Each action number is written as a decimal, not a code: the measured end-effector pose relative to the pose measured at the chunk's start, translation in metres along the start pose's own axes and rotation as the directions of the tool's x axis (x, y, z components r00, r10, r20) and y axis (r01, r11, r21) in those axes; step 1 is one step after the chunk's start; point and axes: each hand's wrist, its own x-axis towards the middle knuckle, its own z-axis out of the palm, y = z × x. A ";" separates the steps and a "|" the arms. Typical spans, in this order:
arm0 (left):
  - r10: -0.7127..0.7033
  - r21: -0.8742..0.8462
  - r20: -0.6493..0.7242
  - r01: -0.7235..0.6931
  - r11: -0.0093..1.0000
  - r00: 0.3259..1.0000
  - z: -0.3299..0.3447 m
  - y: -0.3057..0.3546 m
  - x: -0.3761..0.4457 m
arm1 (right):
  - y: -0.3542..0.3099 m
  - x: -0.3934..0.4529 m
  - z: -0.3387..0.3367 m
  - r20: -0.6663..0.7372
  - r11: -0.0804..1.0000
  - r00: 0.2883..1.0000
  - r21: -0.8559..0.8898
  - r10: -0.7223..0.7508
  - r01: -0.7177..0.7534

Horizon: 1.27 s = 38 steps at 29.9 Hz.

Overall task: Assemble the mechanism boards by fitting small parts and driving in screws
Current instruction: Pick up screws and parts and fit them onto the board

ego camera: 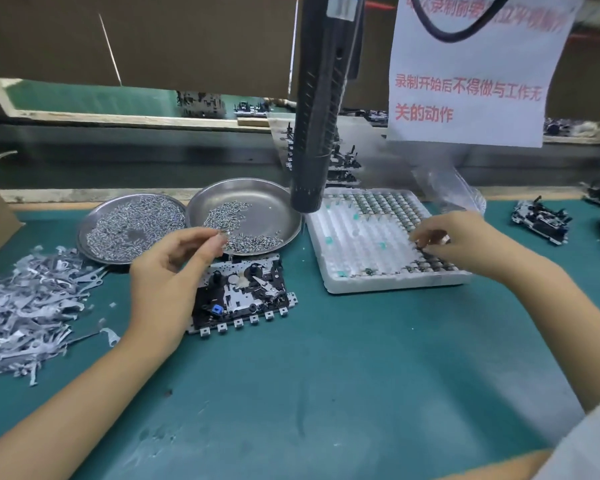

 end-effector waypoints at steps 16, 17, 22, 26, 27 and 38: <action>0.003 -0.031 0.009 -0.003 1.000 1.000 -0.003 -0.003 0.002 | -0.001 -0.020 0.015 0.019 0.964 0.993 -0.240 -0.113 0.114; 0.001 -0.035 0.010 -0.001 0.999 1.000 -0.002 -0.003 0.002 | -0.001 -0.023 0.013 -0.052 0.978 0.991 -0.177 -0.122 0.111; 0.001 -0.023 0.044 0.000 1.000 0.999 0.000 -0.004 0.002 | -0.031 -0.025 -0.002 -0.243 0.936 0.970 0.335 -0.028 0.111; 0.032 0.007 0.090 -0.033 0.999 0.995 0.001 0.000 -0.001 | -0.097 -0.022 0.024 -0.068 0.560 0.990 0.819 -0.124 0.127; 0.048 0.018 0.100 -0.050 0.999 0.994 0.001 0.001 -0.002 | -0.112 -0.017 0.034 -0.070 0.498 0.987 0.857 -0.143 0.133; 0.100 0.008 0.206 -0.104 0.995 0.973 0.002 -0.002 -0.002 | -0.152 -0.001 0.093 -0.046 0.203 0.990 0.976 -0.134 0.073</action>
